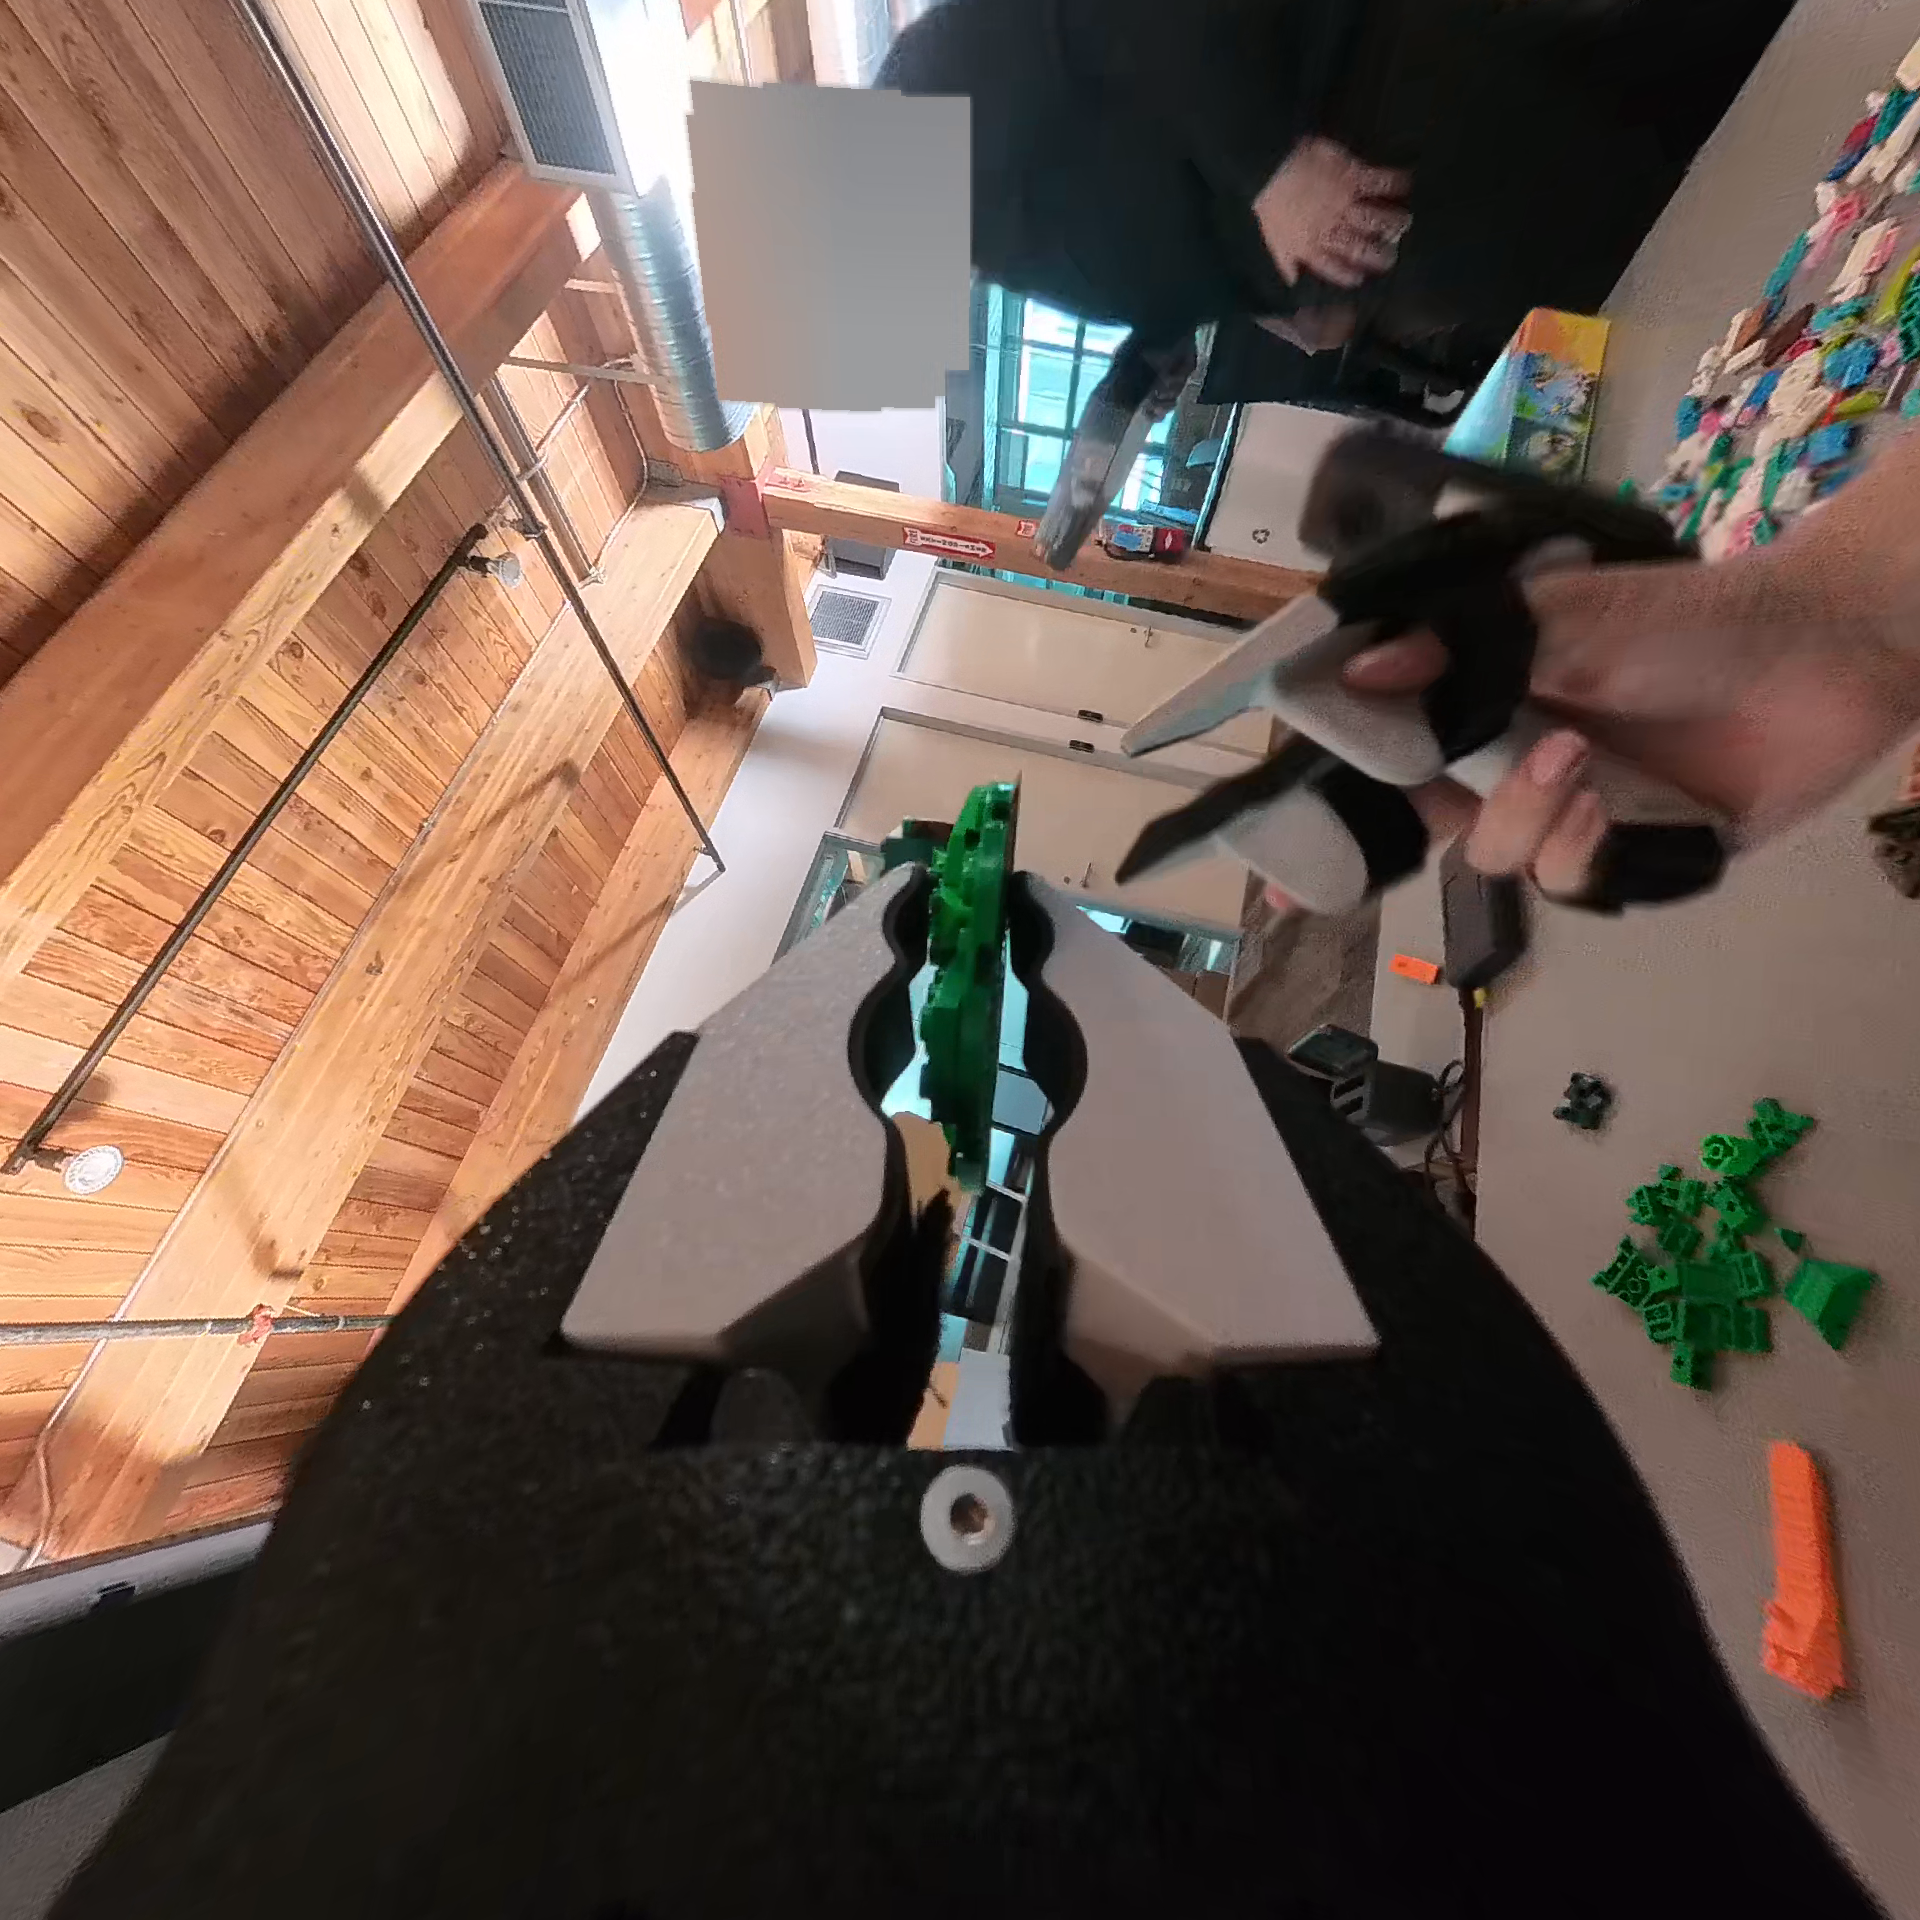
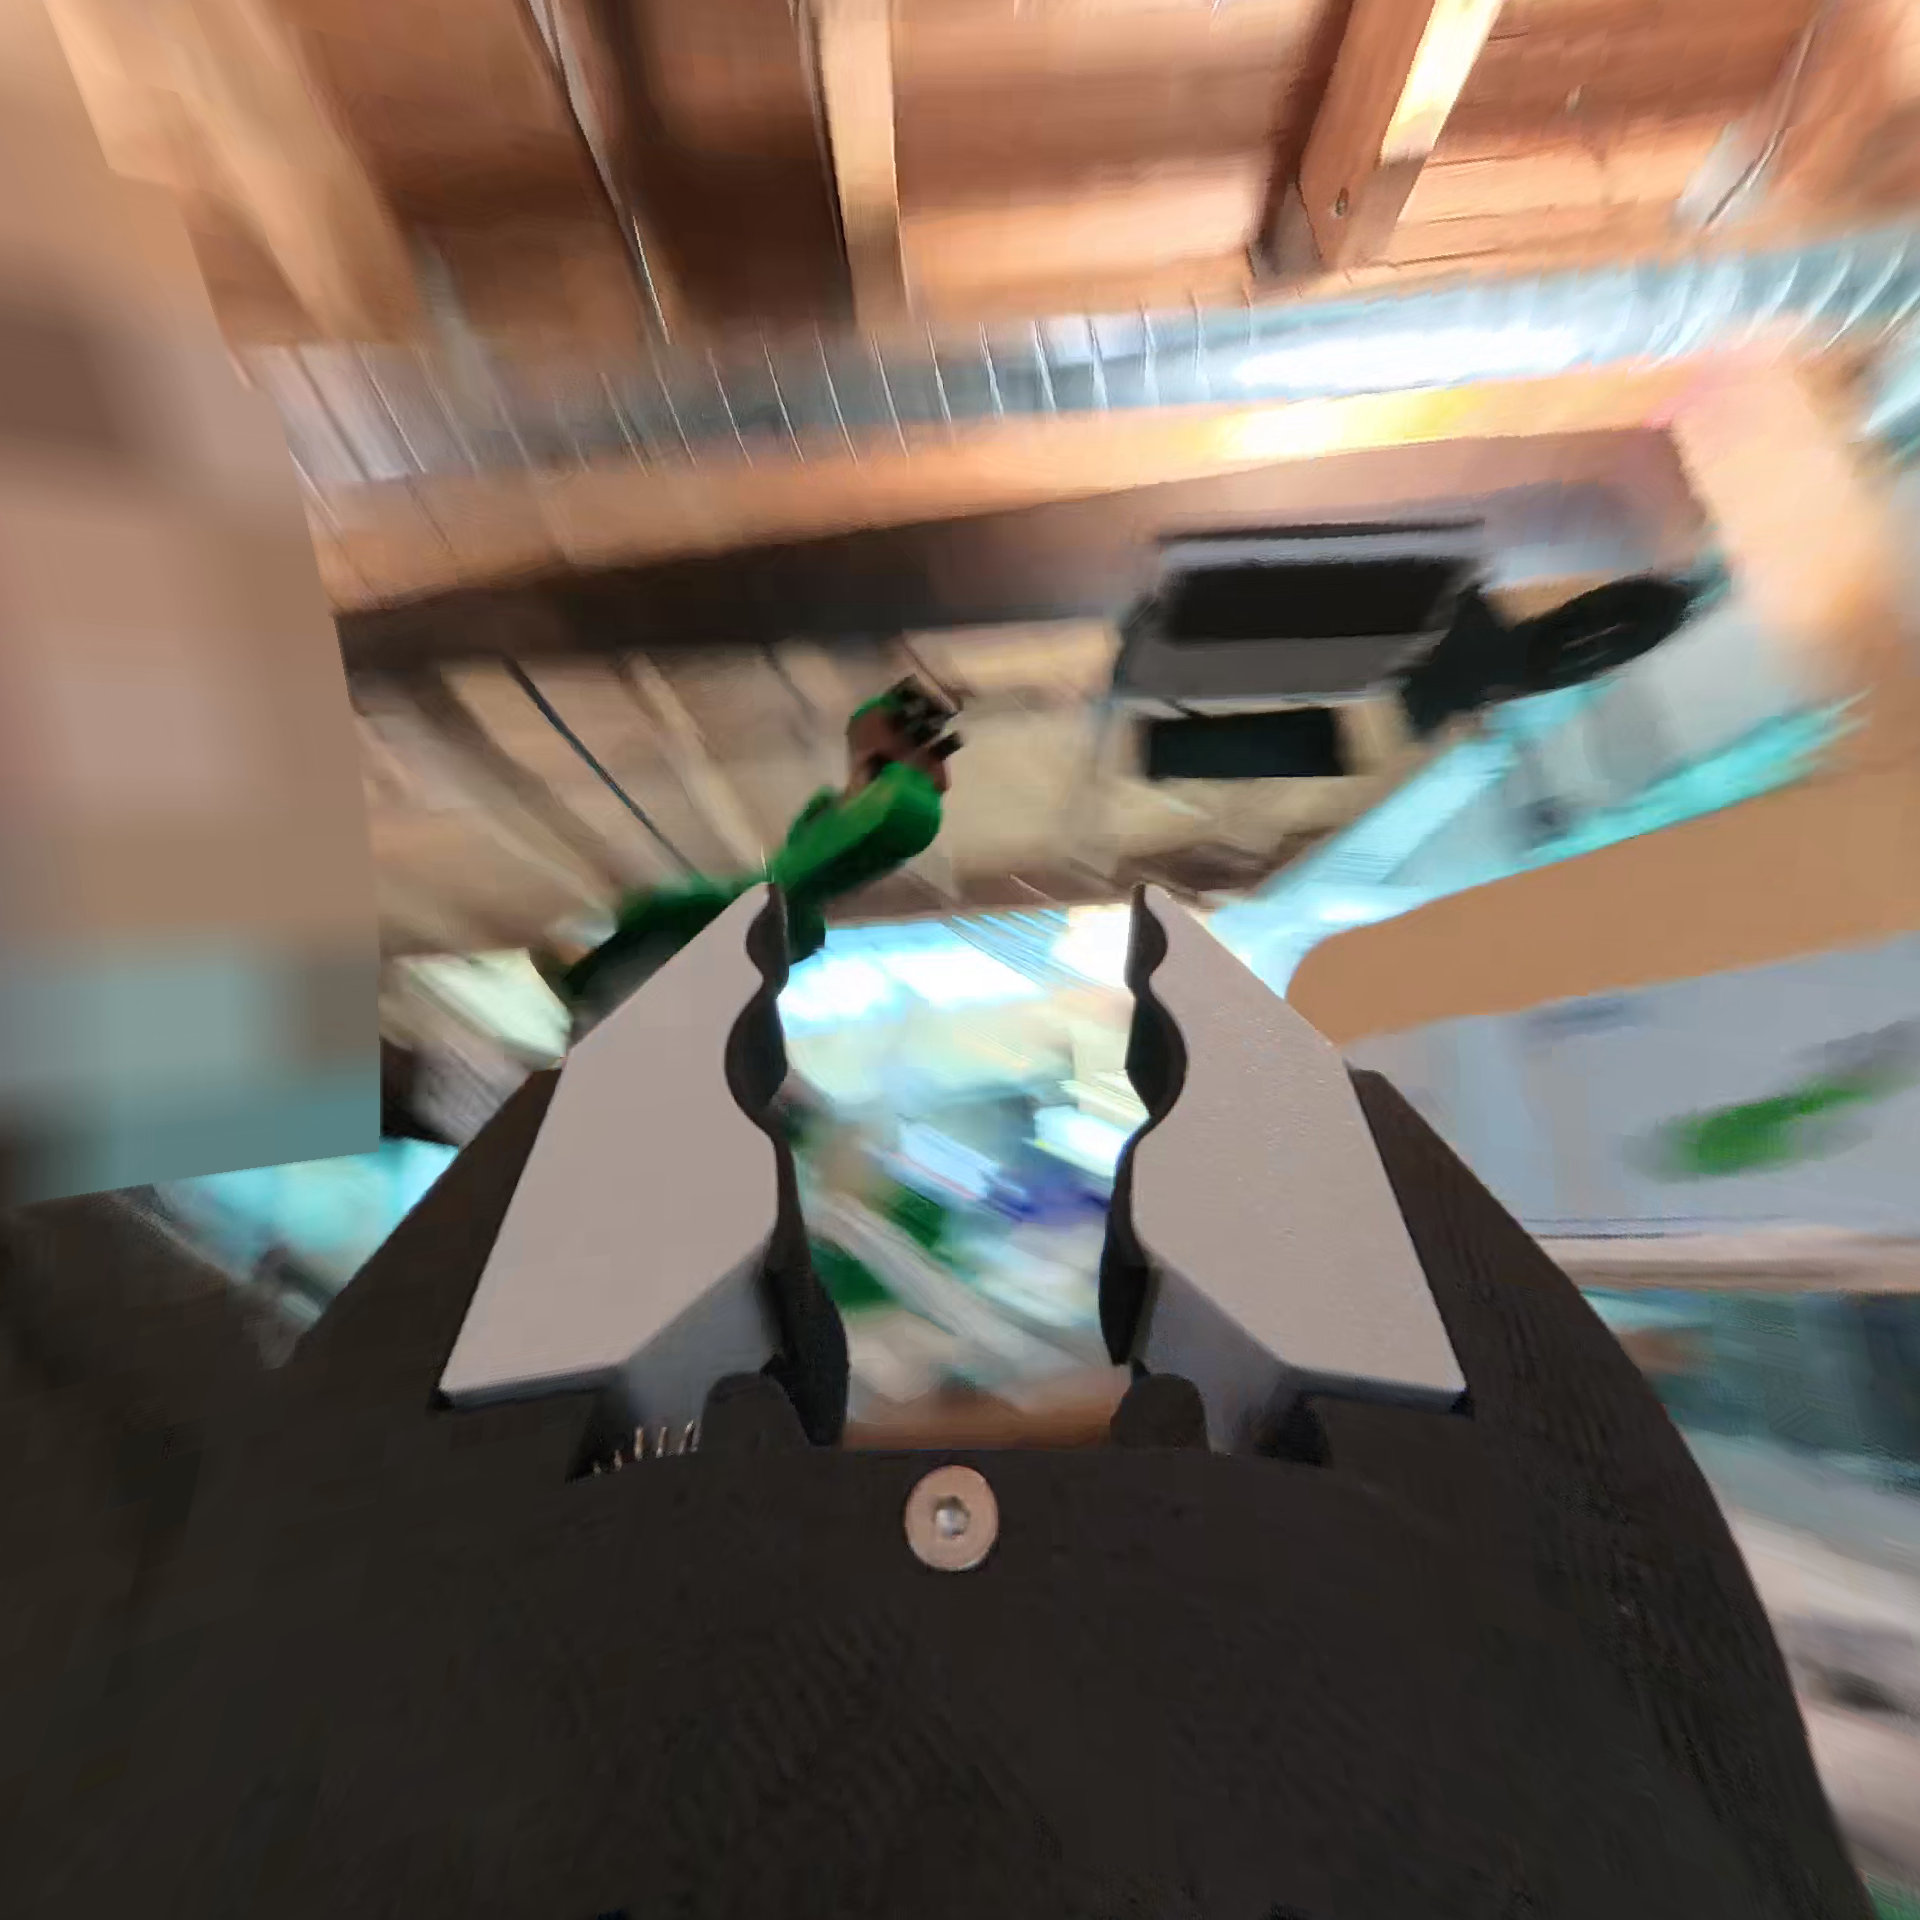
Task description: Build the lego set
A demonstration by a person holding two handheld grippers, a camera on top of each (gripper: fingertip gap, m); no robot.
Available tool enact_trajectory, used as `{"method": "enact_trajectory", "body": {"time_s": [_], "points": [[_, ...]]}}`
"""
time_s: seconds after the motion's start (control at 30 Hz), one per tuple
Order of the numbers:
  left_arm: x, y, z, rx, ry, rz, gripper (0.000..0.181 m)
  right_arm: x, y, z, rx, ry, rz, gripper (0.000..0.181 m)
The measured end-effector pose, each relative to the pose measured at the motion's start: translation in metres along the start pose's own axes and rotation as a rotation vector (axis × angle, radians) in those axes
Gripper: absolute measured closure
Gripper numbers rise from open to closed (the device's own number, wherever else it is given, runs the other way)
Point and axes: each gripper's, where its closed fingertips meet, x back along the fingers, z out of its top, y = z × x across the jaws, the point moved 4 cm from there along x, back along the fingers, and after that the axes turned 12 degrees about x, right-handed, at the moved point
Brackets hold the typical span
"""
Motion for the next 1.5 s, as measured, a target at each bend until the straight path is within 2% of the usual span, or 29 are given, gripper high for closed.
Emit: {"method": "enact_trajectory", "body": {"time_s": [0.1,0.23,0.33,0.43,0.57,0.67,0.83,1.03,1.5], "points": [[-0.001,0.003,-0.001,0.004,-0.008,-0.021,0.169,0.000,-0.024,0.026,0.578,-0.236,-0.026,0.114],[-0.004,0.008,-0.001,0.009,-0.010,-0.056,0.169,-0.014,-0.056,0.048,1.270,-0.551,0.084,0.114],[-0.006,0.012,0.000,0.015,0.000,-0.079,0.168,-0.026,-0.063,0.040,1.605,-0.788,0.247,0.114],[-0.008,0.015,0.002,0.023,0.010,-0.101,0.169,-0.034,-0.064,0.026,1.792,-0.927,0.393,0.112],[-0.007,0.016,0.005,0.030,0.023,-0.115,0.169,-0.039,-0.060,0.008,1.849,-1.049,0.497,0.116],[-0.005,0.016,0.007,0.046,0.041,-0.123,0.169,-0.041,-0.050,0.002,1.873,-1.117,0.497,0.124],[-0.003,0.014,0.007,0.052,0.041,-0.118,0.169,-0.047,-0.051,-0.001,1.878,-1.093,0.493,0.144],[0.001,0.011,0.007,0.058,0.047,-0.110,0.169,-0.052,-0.052,0.000,1.891,-1.069,0.475,0.159],[0.003,0.010,0.005,0.048,0.035,-0.108,0.169,-0.053,-0.053,0.001,1.949,-1.168,0.584,0.160]]}}
